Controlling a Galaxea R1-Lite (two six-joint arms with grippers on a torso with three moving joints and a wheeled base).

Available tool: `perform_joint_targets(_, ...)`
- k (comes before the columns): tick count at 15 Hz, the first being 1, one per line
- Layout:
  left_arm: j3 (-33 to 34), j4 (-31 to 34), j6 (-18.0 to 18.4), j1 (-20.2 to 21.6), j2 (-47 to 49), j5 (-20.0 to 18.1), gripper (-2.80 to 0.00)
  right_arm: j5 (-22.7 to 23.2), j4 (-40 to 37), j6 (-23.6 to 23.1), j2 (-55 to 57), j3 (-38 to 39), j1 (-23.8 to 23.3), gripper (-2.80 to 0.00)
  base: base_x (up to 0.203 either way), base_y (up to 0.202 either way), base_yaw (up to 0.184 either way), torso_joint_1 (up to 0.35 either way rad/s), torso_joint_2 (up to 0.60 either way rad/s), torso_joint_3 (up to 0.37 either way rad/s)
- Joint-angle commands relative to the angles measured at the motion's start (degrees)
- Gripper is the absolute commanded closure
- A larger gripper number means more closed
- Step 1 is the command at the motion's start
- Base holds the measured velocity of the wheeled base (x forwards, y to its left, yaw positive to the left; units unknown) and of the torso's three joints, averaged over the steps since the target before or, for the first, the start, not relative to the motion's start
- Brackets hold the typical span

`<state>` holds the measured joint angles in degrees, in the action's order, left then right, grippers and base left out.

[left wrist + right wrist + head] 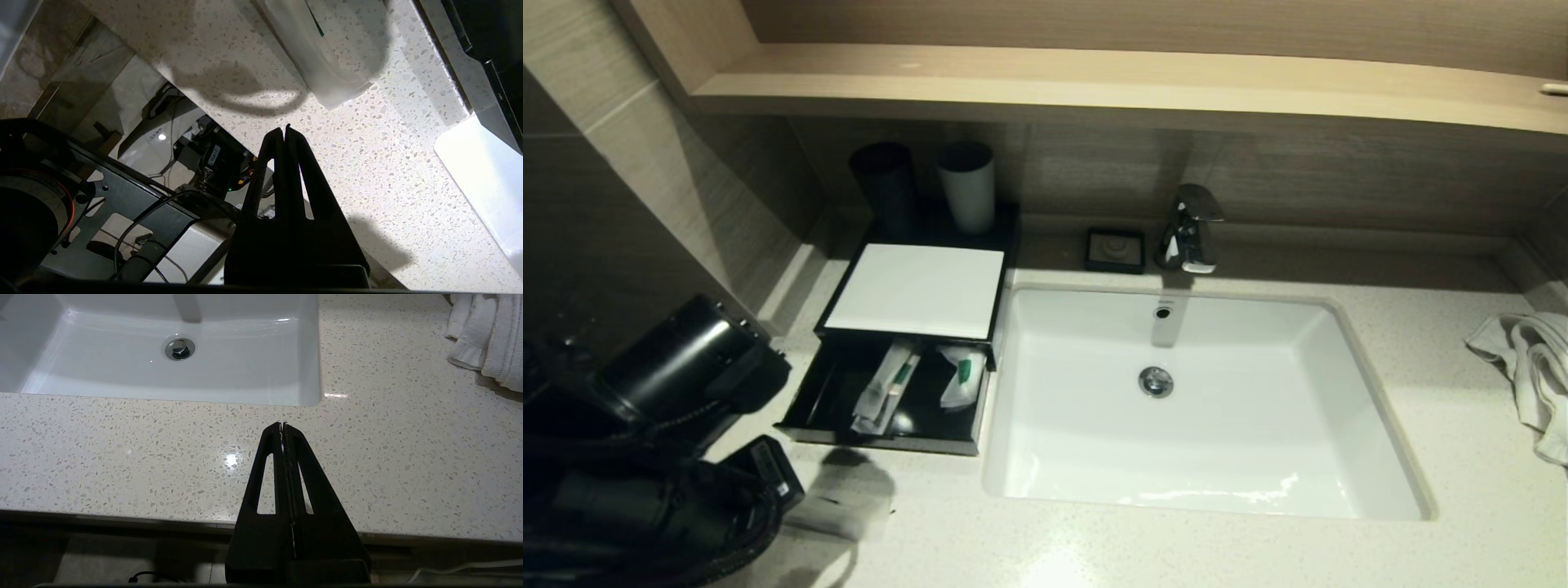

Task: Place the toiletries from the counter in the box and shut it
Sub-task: Pick up the bathroom toiletry

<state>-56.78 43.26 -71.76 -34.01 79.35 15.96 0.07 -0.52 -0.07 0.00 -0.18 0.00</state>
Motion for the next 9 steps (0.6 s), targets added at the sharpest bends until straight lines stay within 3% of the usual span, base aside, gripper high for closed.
perform_joint_targets(1, 0.9, 0.1, -1.5, -0.2, 1.3, 0.0, 0.00, 0.0, 0.0, 0.0, 0.0, 0.0, 0.0, 0.00, 0.000, 0.000, 0.000, 0.000, 0.00, 0.000)
perform_joint_targets(4, 1.1, 0.0, -3.8, -0.2, 5.5, 0.0, 0.00, 0.0, 0.0, 0.0, 0.0, 0.0, 0.0, 0.00, 0.000, 0.000, 0.000, 0.000, 0.00, 0.000)
perform_joint_targets(7, 0.8, -0.1, -7.2, -3.5, 7.1, 0.2, 0.00, 0.0, 0.0, 0.0, 0.0, 0.0, 0.0, 0.00, 0.000, 0.000, 0.000, 0.000, 0.00, 0.000)
perform_joint_targets(9, 0.6, -0.5, -7.3, -3.7, 7.4, 0.5, 0.00, 0.0, 0.0, 0.0, 0.0, 0.0, 0.0, 0.00, 0.000, 0.000, 0.000, 0.000, 0.00, 0.000)
